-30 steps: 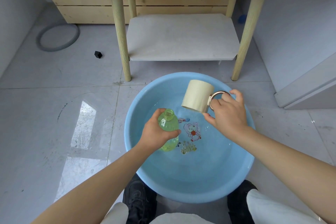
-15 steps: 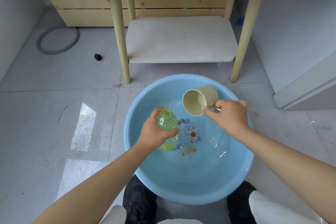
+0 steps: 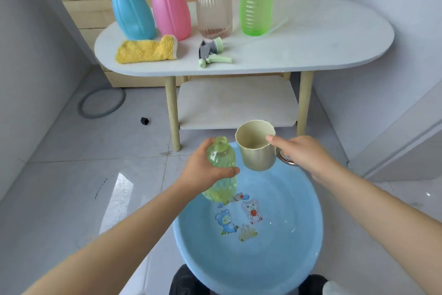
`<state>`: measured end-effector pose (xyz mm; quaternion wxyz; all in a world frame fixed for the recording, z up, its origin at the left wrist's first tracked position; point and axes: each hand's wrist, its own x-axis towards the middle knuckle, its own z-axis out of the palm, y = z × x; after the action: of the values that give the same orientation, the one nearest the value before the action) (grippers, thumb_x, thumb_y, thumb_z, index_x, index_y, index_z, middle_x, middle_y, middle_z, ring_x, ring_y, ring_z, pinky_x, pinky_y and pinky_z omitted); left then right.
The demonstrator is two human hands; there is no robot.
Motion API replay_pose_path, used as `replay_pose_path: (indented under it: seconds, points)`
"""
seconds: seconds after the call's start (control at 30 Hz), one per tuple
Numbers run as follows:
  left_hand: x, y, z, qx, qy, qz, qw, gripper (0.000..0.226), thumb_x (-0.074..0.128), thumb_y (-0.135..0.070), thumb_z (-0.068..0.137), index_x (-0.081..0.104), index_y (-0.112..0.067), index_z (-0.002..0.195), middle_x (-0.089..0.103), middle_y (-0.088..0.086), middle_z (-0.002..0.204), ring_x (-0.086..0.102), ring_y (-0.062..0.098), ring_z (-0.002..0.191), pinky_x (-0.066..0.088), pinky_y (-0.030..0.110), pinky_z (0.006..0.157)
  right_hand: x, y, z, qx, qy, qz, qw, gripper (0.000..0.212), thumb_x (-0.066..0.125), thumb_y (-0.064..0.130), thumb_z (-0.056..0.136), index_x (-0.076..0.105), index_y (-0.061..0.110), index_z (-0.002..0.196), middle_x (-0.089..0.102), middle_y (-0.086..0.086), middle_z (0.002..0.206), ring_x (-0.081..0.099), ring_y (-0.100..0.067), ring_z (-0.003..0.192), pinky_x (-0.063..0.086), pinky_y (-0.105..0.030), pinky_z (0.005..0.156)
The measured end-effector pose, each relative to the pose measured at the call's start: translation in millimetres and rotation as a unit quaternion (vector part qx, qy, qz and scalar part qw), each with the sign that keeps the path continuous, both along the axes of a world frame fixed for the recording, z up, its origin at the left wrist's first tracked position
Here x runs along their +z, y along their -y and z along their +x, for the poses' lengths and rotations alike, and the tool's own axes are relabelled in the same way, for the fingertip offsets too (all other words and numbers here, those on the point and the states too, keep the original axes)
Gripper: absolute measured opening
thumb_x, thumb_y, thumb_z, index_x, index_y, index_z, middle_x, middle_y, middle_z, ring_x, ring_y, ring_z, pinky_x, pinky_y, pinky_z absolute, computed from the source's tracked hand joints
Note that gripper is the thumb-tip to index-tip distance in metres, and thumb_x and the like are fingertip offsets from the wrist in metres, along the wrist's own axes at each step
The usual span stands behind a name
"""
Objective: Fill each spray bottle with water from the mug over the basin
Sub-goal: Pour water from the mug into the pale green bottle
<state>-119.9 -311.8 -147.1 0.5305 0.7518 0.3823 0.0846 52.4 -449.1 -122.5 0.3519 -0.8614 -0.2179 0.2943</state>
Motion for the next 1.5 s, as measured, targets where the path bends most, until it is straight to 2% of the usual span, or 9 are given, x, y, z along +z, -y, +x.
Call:
replay_pose_path:
  seconds: [0.2, 0.3, 0.43, 0.67, 0.83, 1.0, 1.13, 1.3, 1.5]
  points:
    - [79.4, -8.2, 21.8, 0.034, 0.056, 0.001, 0.998, 0.096, 0.083, -0.041, 0.044, 0.047, -0.027, 0.131, 0.061, -0.004, 0.119, 0.06, 0.017, 0.108, 0.05, 0.04, 0.094, 88.7, -2.3, 14.3, -0.043, 0.015, 0.075, 0.996, 0.067, 0.057, 0.06, 0.081, 0.056, -0.006, 0.069, 0.05, -0.031, 0.073, 0.045, -0.039, 0.066, 0.039, -0.039, 0.066]
    - [112.1, -13.0, 33.8, 0.043, 0.078, 0.016, 0.996, 0.093, 0.083, -0.04, 0.045, 0.048, -0.03, 0.13, 0.061, -0.005, 0.119, 0.06, 0.017, 0.106, 0.051, 0.041, 0.093, 117.4, -6.7, 28.8, -0.068, 0.022, 0.114, 0.991, 0.075, 0.057, 0.056, 0.084, 0.058, -0.015, 0.107, 0.058, -0.033, 0.108, 0.052, -0.033, 0.073, 0.041, -0.036, 0.075]
    - [140.4, -18.6, 49.9, 0.045, 0.1, 0.025, 0.994, 0.079, 0.088, -0.024, 0.06, 0.047, -0.027, 0.128, 0.06, -0.004, 0.119, 0.058, 0.016, 0.107, 0.048, 0.035, 0.093, 136.2, -23.8, 58.0, -0.111, 0.009, 0.166, 0.98, 0.047, 0.057, 0.057, 0.083, 0.052, 0.011, 0.081, 0.051, -0.009, 0.081, 0.043, -0.021, 0.064, 0.033, -0.03, 0.071]
    - [153.3, -28.8, 79.1, 0.043, 0.116, 0.04, 0.992, 0.095, 0.087, -0.023, 0.062, 0.037, -0.021, 0.143, 0.052, -0.002, 0.133, 0.052, 0.02, 0.118, 0.043, 0.033, 0.096, 134.2, -55.7, 97.5, -0.171, 0.012, 0.153, 0.973, 0.052, 0.053, 0.055, 0.087, 0.048, 0.012, 0.059, 0.052, -0.004, 0.067, 0.051, -0.025, 0.073, 0.036, -0.031, 0.072]
    - [145.2, -32.0, 92.7, 0.043, 0.108, 0.032, 0.993, 0.095, 0.087, -0.024, 0.063, 0.037, -0.02, 0.143, 0.05, -0.001, 0.135, 0.05, 0.02, 0.12, 0.042, 0.034, 0.097, 121.5, -70.9, 108.4, -0.163, 0.012, 0.146, 0.976, 0.056, 0.051, 0.054, 0.089, 0.043, 0.014, 0.05, 0.046, -0.002, 0.054, 0.047, -0.021, 0.056, 0.033, -0.03, 0.056]
    - [138.6, -32.0, 98.4, 0.048, 0.105, 0.022, 0.993, 0.105, 0.089, -0.029, 0.057, 0.033, -0.021, 0.145, 0.049, 0.001, 0.139, 0.048, 0.022, 0.124, 0.041, 0.04, 0.104, 121.6, -71.4, 113.3, -0.111, 0.12, 0.102, 0.981, 0.057, 0.049, 0.054, 0.091, 0.039, 0.014, 0.052, 0.041, 0.001, 0.052, 0.045, -0.023, 0.059, 0.029, -0.03, 0.052]
    - [144.6, -29.3, 96.4, 0.045, 0.094, 0.021, 0.994, 0.119, 0.085, -0.049, 0.033, 0.039, -0.024, 0.141, 0.054, 0.0, 0.134, 0.052, 0.021, 0.121, 0.043, 0.043, 0.103, 118.3, -54.0, 107.9, -0.105, 0.243, 0.152, 0.952, 0.039, 0.06, 0.052, 0.084, 0.056, 0.013, 0.086, 0.054, 0.002, 0.088, 0.04, -0.017, 0.094, 0.038, -0.032, 0.082]
    - [160.7, -26.2, 89.6, 0.019, 0.089, 0.025, 0.996, 0.122, 0.084, -0.058, 0.03, 0.042, -0.025, 0.139, 0.058, -0.003, 0.128, 0.054, 0.018, 0.118, 0.044, 0.042, 0.102, 131.1, -23.1, 62.7, 0.052, 0.083, 0.291, 0.952, 0.03, 0.066, 0.042, 0.084, 0.062, 0.024, 0.108, 0.063, 0.005, 0.106, 0.056, -0.004, 0.09, 0.041, -0.007, 0.074]
    - [177.5, -19.5, 86.0, -0.02, 0.145, 0.003, 0.989, 0.078, 0.087, -0.046, 0.041, 0.06, -0.023, 0.111, 0.07, 0.0, 0.106, 0.064, 0.019, 0.105, 0.048, 0.041, 0.097, 120.9, -16.0, 19.2, 0.211, -0.032, 0.246, 0.945, 0.076, 0.072, 0.047, 0.065, 0.036, 0.043, 0.131, 0.047, 0.02, 0.13, 0.048, 0.002, 0.118, 0.038, -0.019, 0.1]
